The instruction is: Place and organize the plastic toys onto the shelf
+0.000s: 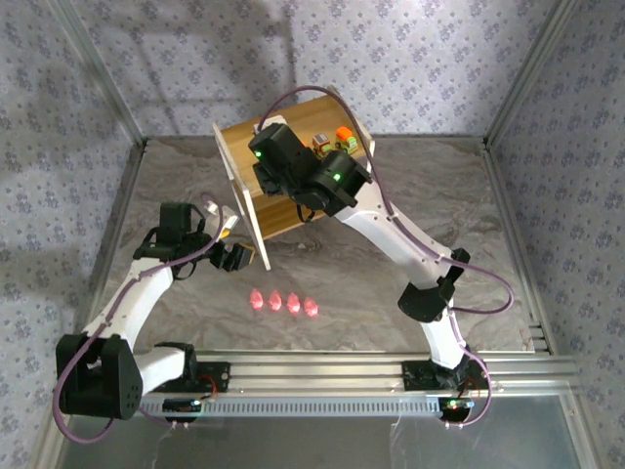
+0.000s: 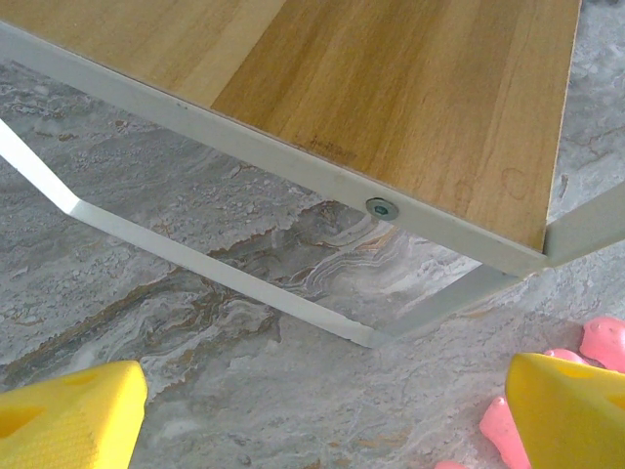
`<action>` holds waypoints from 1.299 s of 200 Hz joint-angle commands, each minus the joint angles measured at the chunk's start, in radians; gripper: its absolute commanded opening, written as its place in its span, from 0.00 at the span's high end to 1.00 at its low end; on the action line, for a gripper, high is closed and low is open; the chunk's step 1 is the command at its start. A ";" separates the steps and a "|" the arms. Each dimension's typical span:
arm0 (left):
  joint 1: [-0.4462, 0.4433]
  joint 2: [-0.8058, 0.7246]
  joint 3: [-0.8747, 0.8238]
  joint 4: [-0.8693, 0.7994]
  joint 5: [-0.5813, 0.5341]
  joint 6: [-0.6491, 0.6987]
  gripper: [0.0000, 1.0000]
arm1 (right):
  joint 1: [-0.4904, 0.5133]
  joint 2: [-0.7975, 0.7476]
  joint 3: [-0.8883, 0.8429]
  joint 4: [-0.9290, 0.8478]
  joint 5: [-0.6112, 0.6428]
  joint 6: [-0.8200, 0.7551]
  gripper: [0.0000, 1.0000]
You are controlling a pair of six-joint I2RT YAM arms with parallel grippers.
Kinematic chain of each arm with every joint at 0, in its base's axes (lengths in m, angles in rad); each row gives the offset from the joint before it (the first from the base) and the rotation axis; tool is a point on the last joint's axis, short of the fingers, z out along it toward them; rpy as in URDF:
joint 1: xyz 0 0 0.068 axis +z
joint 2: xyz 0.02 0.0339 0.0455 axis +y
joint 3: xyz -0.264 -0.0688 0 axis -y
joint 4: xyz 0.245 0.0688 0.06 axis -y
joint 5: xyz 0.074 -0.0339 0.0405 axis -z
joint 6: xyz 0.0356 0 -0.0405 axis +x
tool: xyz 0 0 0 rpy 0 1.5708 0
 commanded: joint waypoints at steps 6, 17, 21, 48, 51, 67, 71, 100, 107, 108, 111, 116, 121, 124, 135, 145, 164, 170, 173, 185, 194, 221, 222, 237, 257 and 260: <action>0.004 -0.010 -0.008 0.013 0.005 -0.009 0.05 | 0.018 -0.017 0.052 -0.028 0.041 -0.034 0.51; 0.004 -0.010 -0.007 0.013 0.003 -0.010 0.05 | 0.030 -0.029 0.049 -0.032 0.057 -0.032 0.51; 0.004 -0.007 -0.007 0.014 0.002 -0.009 0.05 | 0.035 -0.035 0.047 -0.034 0.065 -0.030 0.51; 0.004 -0.002 -0.003 0.006 -0.001 -0.008 0.05 | 0.096 -0.104 -0.044 -0.021 0.140 -0.020 0.51; 0.003 -0.002 -0.002 0.006 -0.001 -0.007 0.05 | 0.103 -0.115 -0.062 -0.012 0.148 -0.019 0.51; 0.004 -0.002 -0.001 -0.001 -0.004 -0.001 0.05 | 0.130 -0.188 -0.187 0.039 0.171 -0.002 0.51; 0.004 -0.002 0.001 -0.002 -0.006 0.001 0.05 | 0.135 -0.208 -0.221 0.051 0.171 0.006 0.51; 0.006 -0.005 -0.004 -0.015 -0.017 0.017 0.05 | 0.157 -0.381 -0.525 0.213 0.157 0.047 0.50; 0.005 -0.007 -0.007 -0.018 -0.018 0.021 0.05 | 0.160 -0.412 -0.581 0.237 0.157 0.062 0.50; 0.005 -0.007 -0.008 -0.019 -0.018 0.023 0.05 | 0.160 -0.412 -0.581 0.237 0.157 0.062 0.50; 0.004 -0.009 -0.010 -0.020 -0.019 0.024 0.05 | 0.161 -0.427 -0.604 0.243 0.158 0.069 0.50; 0.005 -0.011 -0.011 -0.024 -0.021 0.029 0.05 | 0.164 -0.446 -0.637 0.250 0.163 0.080 0.50; 0.004 -0.013 -0.014 -0.028 -0.024 0.032 0.05 | 0.168 -0.464 -0.670 0.254 0.168 0.092 0.50; 0.005 -0.014 -0.016 -0.030 -0.026 0.035 0.05 | 0.171 -0.474 -0.686 0.256 0.174 0.100 0.50; 0.004 -0.018 -0.023 -0.036 -0.035 0.044 0.05 | 0.183 -0.514 -0.759 0.264 0.191 0.126 0.50; 0.005 -0.023 -0.031 -0.039 -0.040 0.050 0.05 | 0.195 -0.547 -0.821 0.277 0.203 0.145 0.49; 0.004 -0.033 -0.044 -0.047 -0.044 0.055 0.05 | 0.206 -0.595 -0.919 0.284 0.214 0.194 0.48; 0.005 -0.036 -0.047 -0.048 -0.044 0.056 0.05 | 0.211 -0.606 -0.943 0.286 0.217 0.206 0.48; 0.004 -0.037 -0.048 -0.050 -0.044 0.056 0.05 | 0.213 -0.612 -0.957 0.288 0.220 0.212 0.47; 0.006 -0.038 -0.053 -0.054 -0.044 0.058 0.05 | 0.223 -0.633 -1.009 0.292 0.229 0.242 0.46; 0.005 -0.038 -0.054 -0.055 -0.045 0.061 0.05 | 0.233 -0.645 -1.045 0.296 0.233 0.259 0.44; 0.005 -0.038 -0.055 -0.064 -0.047 0.068 0.05 | 0.259 -0.668 -1.150 0.303 0.241 0.322 0.34; 0.005 -0.038 -0.055 -0.065 -0.047 0.069 0.05 | 0.261 -0.669 -1.153 0.302 0.241 0.323 0.34; 0.004 -0.038 -0.055 -0.068 -0.046 0.071 0.05 | 0.271 -0.673 -1.207 0.306 0.244 0.365 0.30; 0.004 -0.036 -0.058 -0.066 -0.043 0.071 0.05 | 0.279 -0.675 -1.288 0.324 0.244 0.415 0.28; 0.004 -0.036 -0.058 -0.065 -0.043 0.073 0.05 | 0.281 -0.675 -1.300 0.330 0.242 0.421 0.28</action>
